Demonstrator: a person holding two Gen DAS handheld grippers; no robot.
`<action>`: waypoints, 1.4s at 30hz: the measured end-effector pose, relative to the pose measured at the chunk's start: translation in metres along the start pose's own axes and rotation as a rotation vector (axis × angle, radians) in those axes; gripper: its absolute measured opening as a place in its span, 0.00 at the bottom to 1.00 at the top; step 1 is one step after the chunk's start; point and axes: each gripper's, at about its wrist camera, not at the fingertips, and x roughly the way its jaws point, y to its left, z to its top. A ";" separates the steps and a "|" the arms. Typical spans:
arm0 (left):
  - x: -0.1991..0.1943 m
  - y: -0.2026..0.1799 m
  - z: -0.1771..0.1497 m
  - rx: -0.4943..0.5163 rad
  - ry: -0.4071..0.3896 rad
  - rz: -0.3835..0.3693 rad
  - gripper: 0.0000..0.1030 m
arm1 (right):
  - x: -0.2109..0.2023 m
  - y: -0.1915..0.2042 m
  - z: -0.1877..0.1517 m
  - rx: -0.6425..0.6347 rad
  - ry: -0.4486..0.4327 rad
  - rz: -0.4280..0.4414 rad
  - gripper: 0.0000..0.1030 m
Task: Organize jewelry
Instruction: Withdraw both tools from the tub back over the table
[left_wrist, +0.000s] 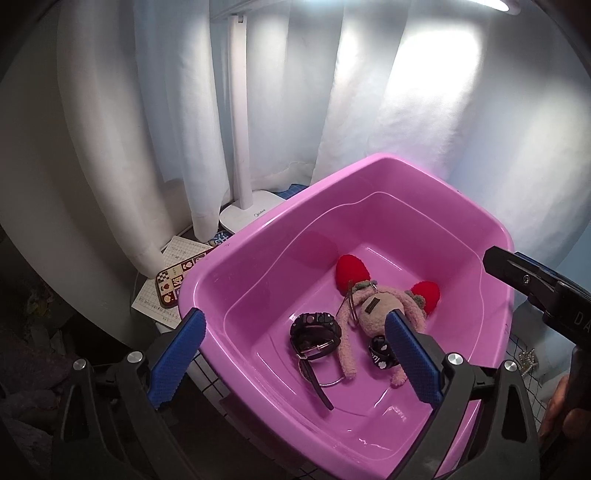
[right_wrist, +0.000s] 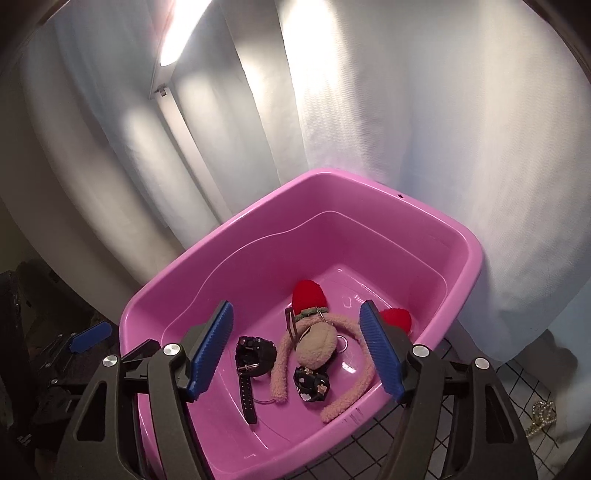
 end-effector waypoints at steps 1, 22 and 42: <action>-0.002 -0.001 -0.002 0.006 -0.009 0.003 0.93 | -0.007 0.002 -0.006 -0.008 -0.022 -0.005 0.68; -0.059 -0.153 -0.057 0.121 -0.123 -0.284 0.94 | -0.153 -0.169 -0.155 0.331 -0.096 -0.302 0.74; 0.046 -0.260 -0.153 0.122 0.100 -0.191 0.94 | -0.078 -0.297 -0.220 0.530 0.091 -0.284 0.74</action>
